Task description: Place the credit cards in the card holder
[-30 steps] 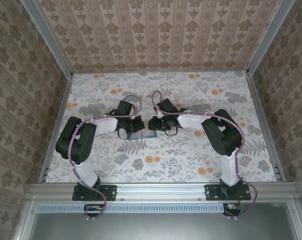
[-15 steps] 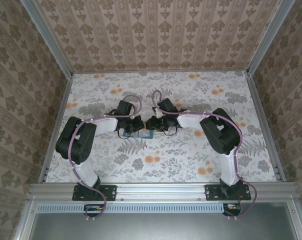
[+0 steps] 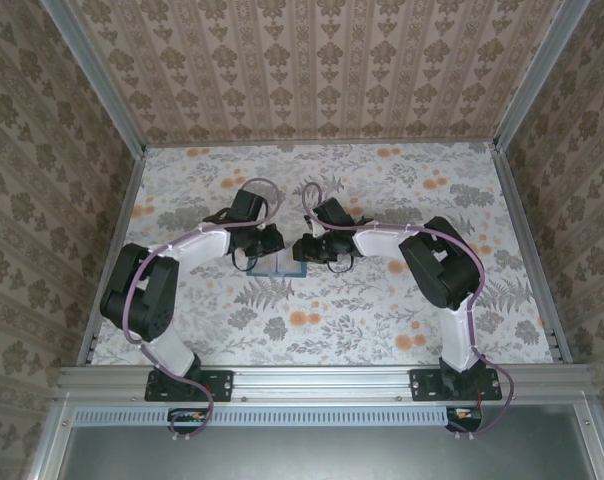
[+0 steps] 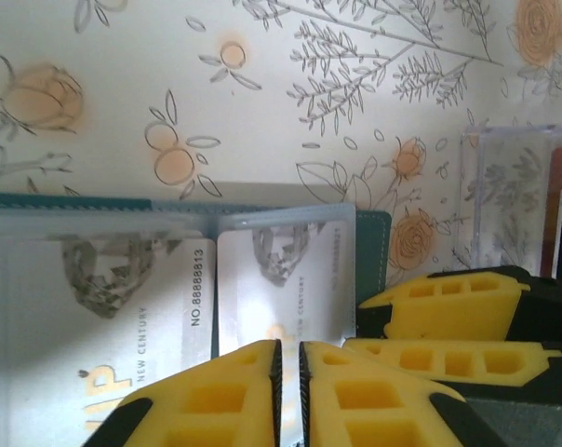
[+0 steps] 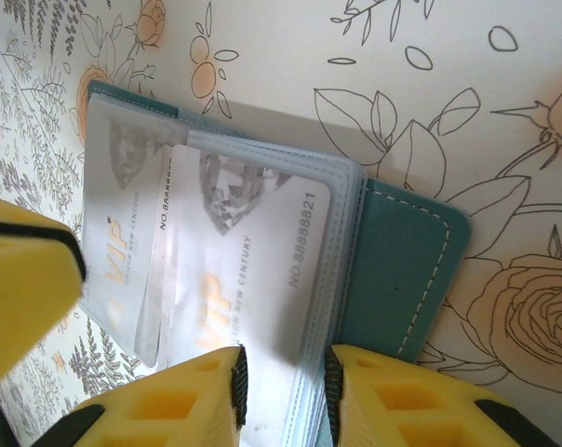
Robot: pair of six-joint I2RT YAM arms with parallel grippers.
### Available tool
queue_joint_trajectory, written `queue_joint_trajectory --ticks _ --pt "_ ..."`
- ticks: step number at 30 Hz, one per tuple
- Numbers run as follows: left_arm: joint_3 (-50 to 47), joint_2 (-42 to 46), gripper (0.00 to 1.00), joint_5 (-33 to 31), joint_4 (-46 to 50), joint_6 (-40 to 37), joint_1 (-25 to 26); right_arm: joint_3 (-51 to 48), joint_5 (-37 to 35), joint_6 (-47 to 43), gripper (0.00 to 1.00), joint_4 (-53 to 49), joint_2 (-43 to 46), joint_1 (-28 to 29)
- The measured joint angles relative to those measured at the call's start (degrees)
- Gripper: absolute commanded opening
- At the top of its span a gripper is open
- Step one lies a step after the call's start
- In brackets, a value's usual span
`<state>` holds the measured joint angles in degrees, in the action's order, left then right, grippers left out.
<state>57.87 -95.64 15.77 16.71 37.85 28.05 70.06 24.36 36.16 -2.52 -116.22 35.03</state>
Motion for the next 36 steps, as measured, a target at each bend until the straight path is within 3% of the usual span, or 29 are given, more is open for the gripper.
queue_joint_trajectory --ticks 3,12,19,36 --pt "2.5 -0.2 0.00 -3.7 3.8 -1.2 1.8 0.0 -0.1 -0.2 0.33 0.0 0.0 0.0" --pt "6.7 -4.9 0.00 -10.6 10.3 -2.5 3.7 0.0 -0.2 -0.3 0.33 0.0 0.0 0.0" --pt "9.1 -9.6 0.00 -12.6 11.5 -3.0 4.3 -0.4 -0.4 -0.4 0.33 0.2 0.2 0.0" --pt "9.8 -10.4 0.00 -14.8 12.0 -3.2 5.4 -2.3 -0.5 0.0 0.35 1.0 4.0 -0.3"
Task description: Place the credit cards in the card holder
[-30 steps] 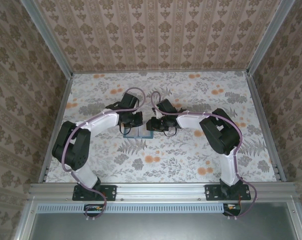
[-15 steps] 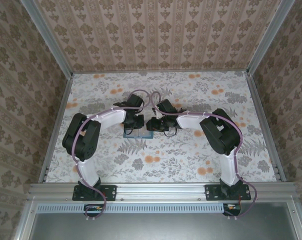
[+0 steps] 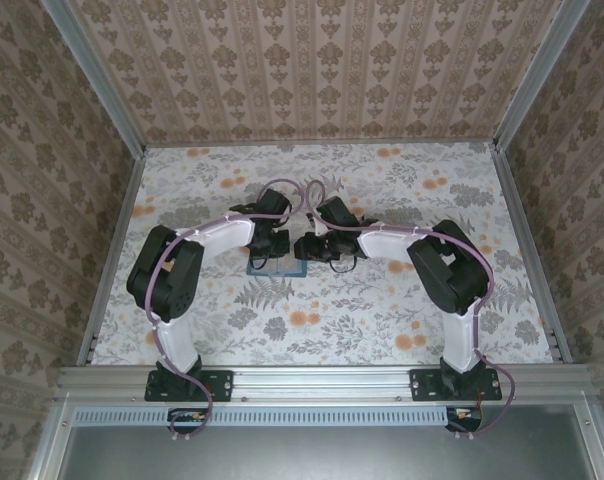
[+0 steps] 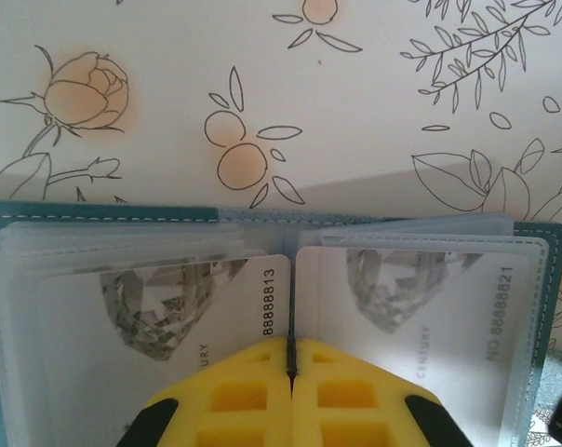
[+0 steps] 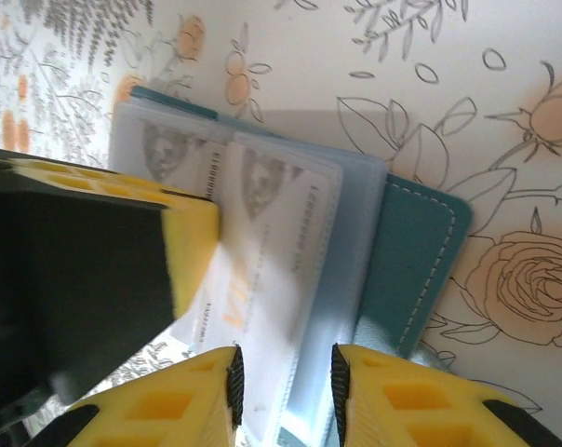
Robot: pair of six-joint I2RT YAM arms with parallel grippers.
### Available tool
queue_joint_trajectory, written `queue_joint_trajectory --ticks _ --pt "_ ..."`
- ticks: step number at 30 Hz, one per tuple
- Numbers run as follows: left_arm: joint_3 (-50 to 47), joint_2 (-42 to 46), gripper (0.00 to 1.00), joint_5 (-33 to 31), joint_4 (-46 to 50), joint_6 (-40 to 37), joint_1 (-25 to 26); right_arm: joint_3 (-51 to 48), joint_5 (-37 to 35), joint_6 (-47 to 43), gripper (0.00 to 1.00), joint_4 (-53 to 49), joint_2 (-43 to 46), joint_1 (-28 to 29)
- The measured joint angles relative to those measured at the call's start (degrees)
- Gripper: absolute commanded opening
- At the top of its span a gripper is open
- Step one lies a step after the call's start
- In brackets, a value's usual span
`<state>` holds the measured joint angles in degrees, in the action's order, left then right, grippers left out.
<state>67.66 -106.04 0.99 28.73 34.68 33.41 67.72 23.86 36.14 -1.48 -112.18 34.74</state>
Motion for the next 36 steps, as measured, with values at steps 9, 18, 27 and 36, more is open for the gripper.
queue_joint_trajectory --ticks 9,18,27,36 --pt "-0.1 0.0 0.00 0.0 -0.1 0.0 0.0 0.0 1.0 0.9 0.35 0.5 0.4 0.0" --pt "-0.1 0.0 0.00 0.0 -0.2 0.0 0.0 0.0 2.1 1.6 0.35 1.1 -1.9 0.0" --pt "-0.1 0.0 0.00 0.0 -0.2 0.0 0.0 0.7 2.6 1.8 0.32 1.2 -3.3 0.2" --pt "-0.3 0.1 0.00 0.3 -0.5 0.0 -0.1 2.1 2.6 2.2 0.26 1.3 -4.0 0.9"
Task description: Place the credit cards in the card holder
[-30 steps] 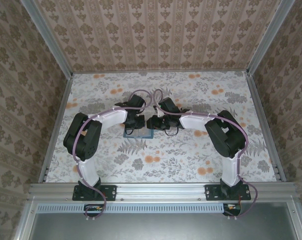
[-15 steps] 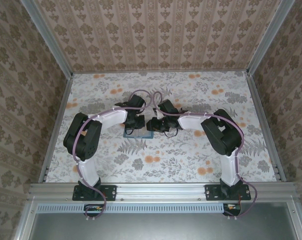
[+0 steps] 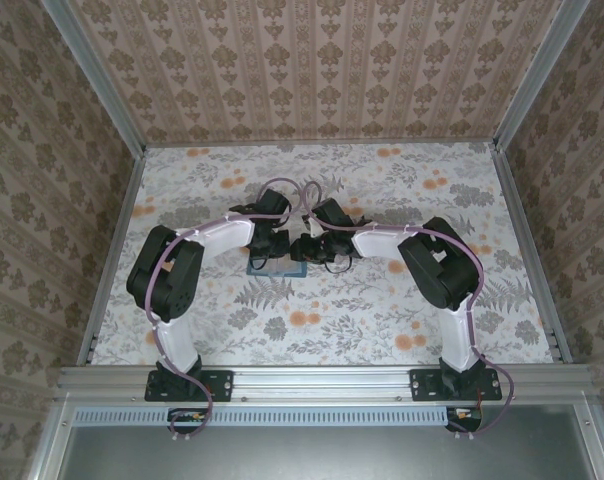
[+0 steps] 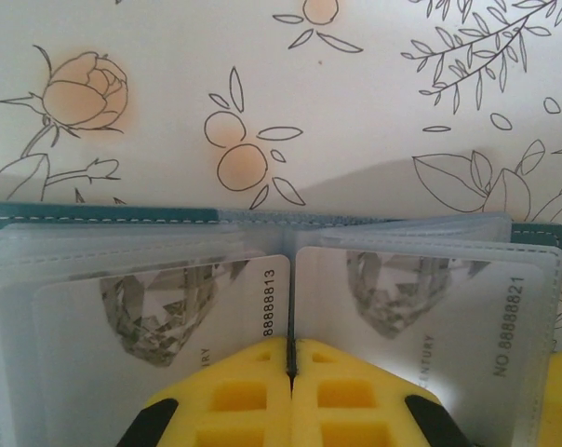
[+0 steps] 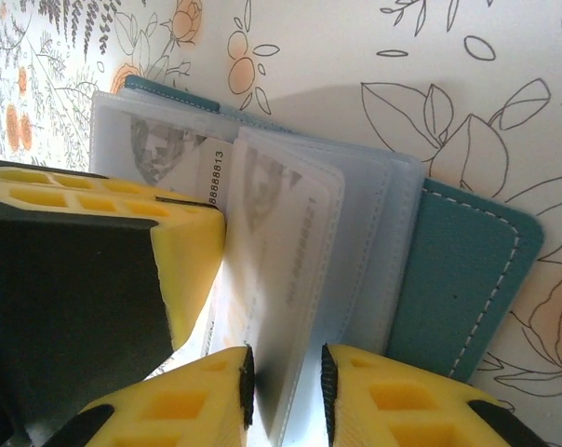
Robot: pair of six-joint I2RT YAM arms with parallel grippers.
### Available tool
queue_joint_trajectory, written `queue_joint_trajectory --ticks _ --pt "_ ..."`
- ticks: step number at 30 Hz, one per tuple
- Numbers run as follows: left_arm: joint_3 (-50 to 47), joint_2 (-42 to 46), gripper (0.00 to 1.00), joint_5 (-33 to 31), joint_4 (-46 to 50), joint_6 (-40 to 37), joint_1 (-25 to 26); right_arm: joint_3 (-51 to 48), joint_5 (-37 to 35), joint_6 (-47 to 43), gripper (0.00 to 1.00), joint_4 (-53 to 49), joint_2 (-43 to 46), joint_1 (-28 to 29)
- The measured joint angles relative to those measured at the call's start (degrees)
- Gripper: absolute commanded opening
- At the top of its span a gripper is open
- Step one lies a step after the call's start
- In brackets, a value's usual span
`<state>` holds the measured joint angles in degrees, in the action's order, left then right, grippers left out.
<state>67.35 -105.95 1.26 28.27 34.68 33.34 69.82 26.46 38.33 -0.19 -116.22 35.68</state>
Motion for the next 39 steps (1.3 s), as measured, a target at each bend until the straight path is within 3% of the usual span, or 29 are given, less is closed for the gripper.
queue_joint_trajectory --ticks 14,19,25,39 --pt "-1.4 2.5 0.00 0.5 -0.1 0.0 0.0 0.5 -0.3 -1.1 0.12 -1.6 1.0 0.0" --pt "-2.3 8.1 0.10 0.5 0.3 0.0 -0.1 0.6 -1.2 -2.4 0.11 -2.9 2.3 0.2" --pt "-5.5 15.2 0.13 0.5 -0.3 0.0 -2.8 0.7 -3.6 -4.2 0.12 -7.1 3.9 0.2" --pt "-11.6 16.1 0.14 2.2 -2.4 0.4 -5.0 6.7 -11.0 -6.4 0.13 -18.9 4.8 0.8"
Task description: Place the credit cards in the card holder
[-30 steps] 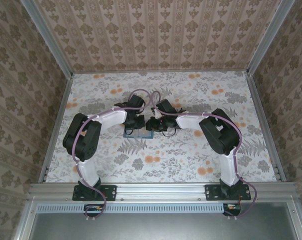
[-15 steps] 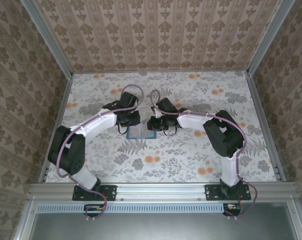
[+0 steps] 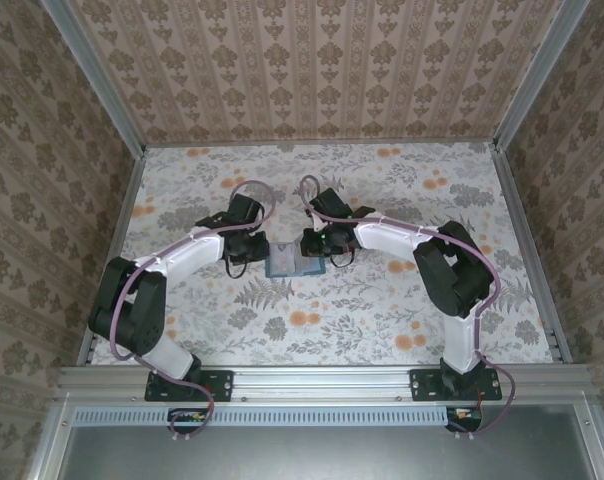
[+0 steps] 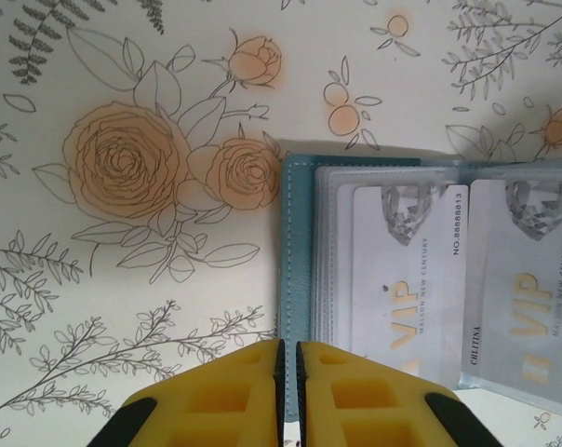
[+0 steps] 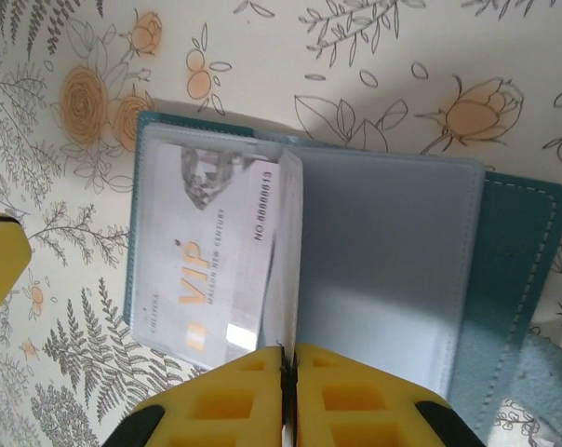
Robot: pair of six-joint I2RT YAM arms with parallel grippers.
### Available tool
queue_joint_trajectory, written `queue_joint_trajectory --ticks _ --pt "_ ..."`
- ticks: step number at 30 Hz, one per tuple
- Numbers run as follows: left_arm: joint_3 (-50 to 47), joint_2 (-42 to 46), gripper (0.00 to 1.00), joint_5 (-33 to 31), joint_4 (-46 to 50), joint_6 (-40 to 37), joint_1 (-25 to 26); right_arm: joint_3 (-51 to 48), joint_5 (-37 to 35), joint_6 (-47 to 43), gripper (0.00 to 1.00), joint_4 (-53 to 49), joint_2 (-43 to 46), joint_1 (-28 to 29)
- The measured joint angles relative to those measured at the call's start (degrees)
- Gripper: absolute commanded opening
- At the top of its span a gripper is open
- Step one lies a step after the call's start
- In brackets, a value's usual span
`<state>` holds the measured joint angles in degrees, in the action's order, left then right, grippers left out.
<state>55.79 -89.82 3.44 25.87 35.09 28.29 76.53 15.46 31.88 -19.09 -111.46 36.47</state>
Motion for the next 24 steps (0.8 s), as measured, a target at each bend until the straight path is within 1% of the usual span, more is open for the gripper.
queue_joint_trajectory --ticks 2,5,8,11,15,24 --pt "0.0 -0.2 0.14 0.3 -0.8 0.0 0.0 2.1 -1.1 -0.2 0.13 -1.7 -0.3 0.7" --pt "-0.1 -1.7 0.06 -0.2 -2.1 -0.1 0.0 5.0 -2.2 -0.4 0.13 -3.7 -1.2 2.0" --pt "-0.1 -5.7 0.03 -1.0 -2.9 0.0 0.0 8.3 -3.2 -0.7 0.14 -5.5 -2.8 3.3" --pt "-0.8 -8.3 0.03 -1.1 -4.0 0.0 -0.2 10.6 -4.4 -1.5 0.14 -7.0 -4.6 4.2" --pt "-1.7 -7.9 0.02 -1.3 -6.0 0.0 -0.3 11.2 -7.9 -2.8 0.14 -9.4 -5.0 4.9" --pt "-1.8 -7.8 0.02 -0.8 -7.0 0.0 -0.3 13.0 -15.8 -6.4 0.14 -14.3 -5.3 6.1"
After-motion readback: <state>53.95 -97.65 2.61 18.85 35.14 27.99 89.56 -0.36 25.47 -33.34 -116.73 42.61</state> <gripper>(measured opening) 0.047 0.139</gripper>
